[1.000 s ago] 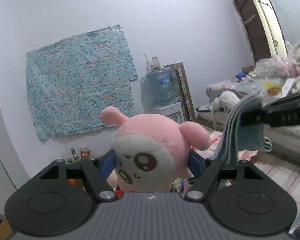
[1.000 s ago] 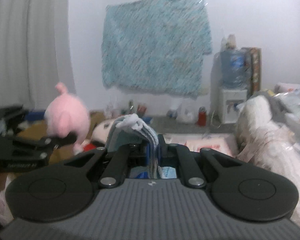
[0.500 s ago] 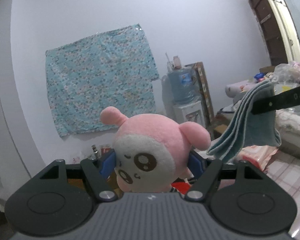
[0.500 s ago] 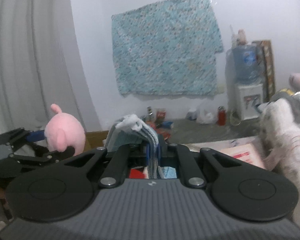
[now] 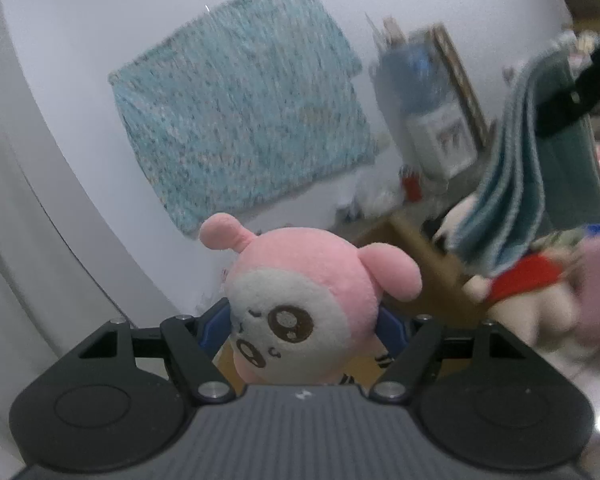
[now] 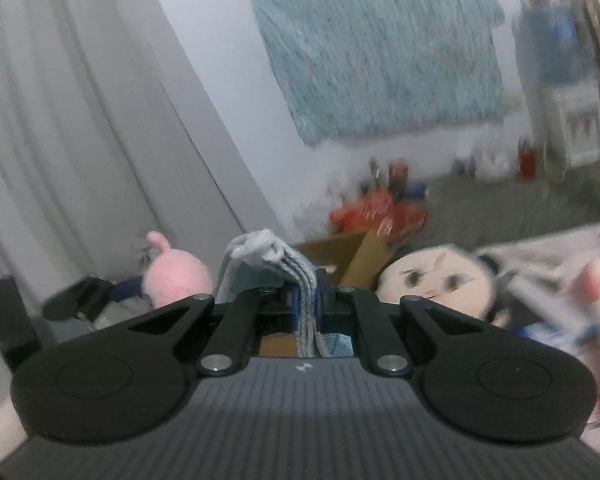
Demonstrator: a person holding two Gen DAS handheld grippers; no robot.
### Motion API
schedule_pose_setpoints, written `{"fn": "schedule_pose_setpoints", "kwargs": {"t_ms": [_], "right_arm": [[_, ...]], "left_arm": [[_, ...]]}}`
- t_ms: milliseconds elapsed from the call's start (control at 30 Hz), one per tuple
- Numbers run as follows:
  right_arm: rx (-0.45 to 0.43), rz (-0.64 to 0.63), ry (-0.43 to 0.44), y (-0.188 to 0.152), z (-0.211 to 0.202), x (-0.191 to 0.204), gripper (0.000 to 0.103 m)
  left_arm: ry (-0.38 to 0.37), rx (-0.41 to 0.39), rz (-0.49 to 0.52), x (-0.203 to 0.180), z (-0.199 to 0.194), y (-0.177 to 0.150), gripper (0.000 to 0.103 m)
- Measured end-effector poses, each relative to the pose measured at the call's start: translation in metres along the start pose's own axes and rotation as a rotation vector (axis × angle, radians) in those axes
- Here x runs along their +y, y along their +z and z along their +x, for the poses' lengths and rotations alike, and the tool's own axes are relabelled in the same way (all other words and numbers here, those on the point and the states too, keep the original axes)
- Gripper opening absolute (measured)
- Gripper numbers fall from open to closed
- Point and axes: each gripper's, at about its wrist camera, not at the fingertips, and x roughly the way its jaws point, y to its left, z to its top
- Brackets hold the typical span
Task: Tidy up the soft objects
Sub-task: 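Lift the light-blue towel with the right gripper and carry it toward the cardboard box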
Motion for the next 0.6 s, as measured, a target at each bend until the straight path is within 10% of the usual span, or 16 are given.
{"fn": "schedule_pose_setpoints", "kwargs": {"t_ms": [333, 600], "right_arm": [[0.182, 0.214, 0.079, 0.043, 0.179, 0.014, 0.006], [0.296, 0.177, 0.072, 0.051, 0.256, 0.007, 0.006]], "left_arm": [[-0.112, 0.209, 0.325, 0.018, 0.167, -0.021, 0.076], [-0.139, 0.362, 0.313, 0.017, 0.259, -0.051, 0.087]]}}
